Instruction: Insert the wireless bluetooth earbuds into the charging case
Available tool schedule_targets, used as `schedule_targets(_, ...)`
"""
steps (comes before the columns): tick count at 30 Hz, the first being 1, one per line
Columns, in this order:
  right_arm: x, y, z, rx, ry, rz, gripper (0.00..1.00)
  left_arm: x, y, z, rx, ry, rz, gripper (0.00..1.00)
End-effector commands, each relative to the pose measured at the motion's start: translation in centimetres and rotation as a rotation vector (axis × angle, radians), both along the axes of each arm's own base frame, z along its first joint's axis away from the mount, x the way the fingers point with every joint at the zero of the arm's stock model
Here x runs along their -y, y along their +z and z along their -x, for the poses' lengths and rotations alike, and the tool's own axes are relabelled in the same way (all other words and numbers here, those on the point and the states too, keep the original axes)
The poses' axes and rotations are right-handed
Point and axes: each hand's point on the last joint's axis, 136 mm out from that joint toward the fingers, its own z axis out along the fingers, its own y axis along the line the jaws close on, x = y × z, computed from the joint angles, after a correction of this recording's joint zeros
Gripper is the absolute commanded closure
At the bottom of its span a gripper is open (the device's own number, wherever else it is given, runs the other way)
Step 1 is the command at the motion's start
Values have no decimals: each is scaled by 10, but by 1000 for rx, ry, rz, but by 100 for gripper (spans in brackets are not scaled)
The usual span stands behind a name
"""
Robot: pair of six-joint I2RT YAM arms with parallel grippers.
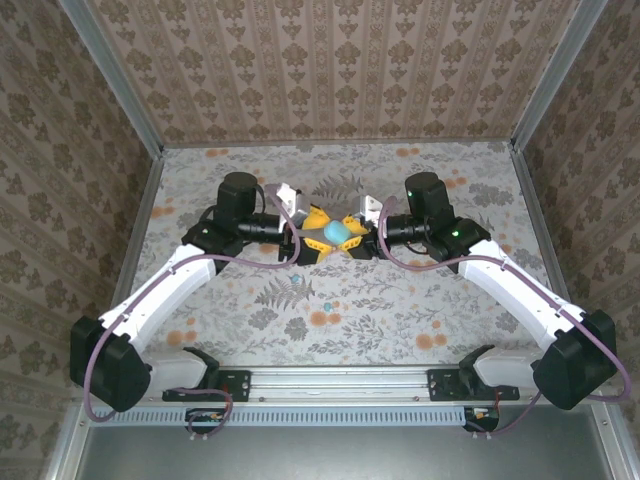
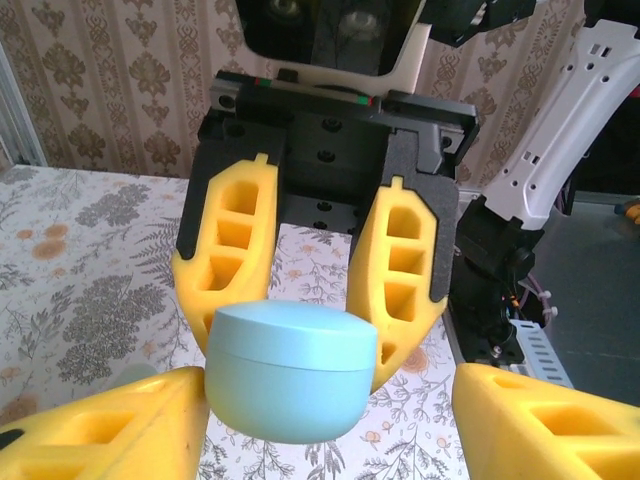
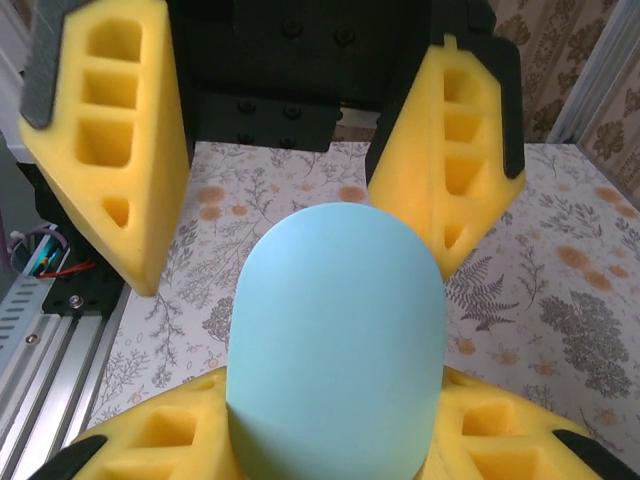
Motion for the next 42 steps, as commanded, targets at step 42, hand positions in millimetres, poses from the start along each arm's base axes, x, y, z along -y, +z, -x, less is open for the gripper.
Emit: schedule_targets(42,20,26,-21,-55,-269,-122,42,4,34,-41,49,250,165,73)
